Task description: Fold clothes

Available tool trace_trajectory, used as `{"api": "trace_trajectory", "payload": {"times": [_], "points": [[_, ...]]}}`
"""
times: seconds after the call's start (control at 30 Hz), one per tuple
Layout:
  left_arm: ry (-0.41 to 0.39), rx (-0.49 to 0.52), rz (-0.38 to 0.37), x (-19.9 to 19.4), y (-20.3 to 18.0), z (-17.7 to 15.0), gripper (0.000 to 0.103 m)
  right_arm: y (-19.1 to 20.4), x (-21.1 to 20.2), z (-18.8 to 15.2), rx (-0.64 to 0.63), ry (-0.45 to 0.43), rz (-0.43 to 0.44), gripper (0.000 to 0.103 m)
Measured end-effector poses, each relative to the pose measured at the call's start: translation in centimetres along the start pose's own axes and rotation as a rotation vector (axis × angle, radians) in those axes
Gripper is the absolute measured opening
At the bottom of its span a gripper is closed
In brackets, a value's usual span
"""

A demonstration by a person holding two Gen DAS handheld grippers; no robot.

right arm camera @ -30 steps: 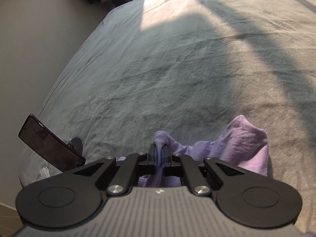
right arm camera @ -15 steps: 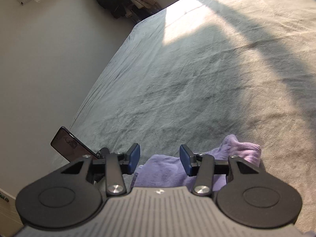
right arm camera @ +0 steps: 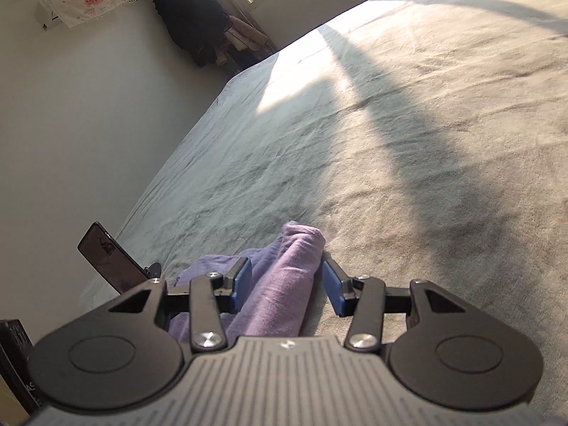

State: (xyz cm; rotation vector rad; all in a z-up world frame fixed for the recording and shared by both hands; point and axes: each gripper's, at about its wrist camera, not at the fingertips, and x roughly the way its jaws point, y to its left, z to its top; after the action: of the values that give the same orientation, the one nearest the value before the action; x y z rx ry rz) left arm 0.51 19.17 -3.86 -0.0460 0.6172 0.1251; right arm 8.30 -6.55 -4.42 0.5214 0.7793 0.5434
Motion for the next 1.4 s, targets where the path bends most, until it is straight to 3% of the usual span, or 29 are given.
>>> {"api": "trace_trajectory", "payload": {"times": [0.13,0.3,0.43,0.67,0.83,0.93,1.0,1.07,1.23,1.4], "points": [[0.040,-0.004,-0.032,0.5,0.8,-0.1,0.024,0.1,-0.6,-1.4,-0.039,-0.001,0.003,0.049],[0.010,-0.037,-0.049,0.4,1.7,-1.4,0.024,1.6,-0.4,-2.7,-0.119,-0.026,-0.026,0.049],[-0.013,-0.080,-0.091,-0.5,2.6,-2.0,0.024,4.4,0.4,-2.2,-0.197,-0.027,0.006,0.049],[-0.079,-0.056,-0.151,-1.8,3.2,-3.1,0.017,8.8,6.9,-0.9,-0.137,0.115,0.101,0.044],[-0.097,0.005,-0.171,-2.1,3.0,-4.0,0.017,10.7,10.3,-1.0,-0.138,0.172,0.077,0.044],[-0.093,0.035,-0.166,-2.2,2.9,-4.1,0.017,11.9,11.6,-1.4,-0.190,0.183,0.016,0.044],[-0.087,0.055,-0.160,-2.3,2.8,-4.1,0.017,12.7,12.2,-1.9,-0.242,0.178,-0.055,0.030],[-0.079,0.070,-0.155,-2.4,2.8,-4.1,0.017,12.8,12.5,-2.2,-0.266,0.167,-0.102,0.010],[-0.061,0.008,-0.166,-2.6,3.7,-3.9,0.005,12.6,11.7,-2.4,-0.239,0.118,-0.103,0.007],[-0.096,-0.073,-0.176,-3.4,4.9,-3.3,0.005,13.6,10.7,-2.2,-0.251,0.052,-0.083,0.007]]}}
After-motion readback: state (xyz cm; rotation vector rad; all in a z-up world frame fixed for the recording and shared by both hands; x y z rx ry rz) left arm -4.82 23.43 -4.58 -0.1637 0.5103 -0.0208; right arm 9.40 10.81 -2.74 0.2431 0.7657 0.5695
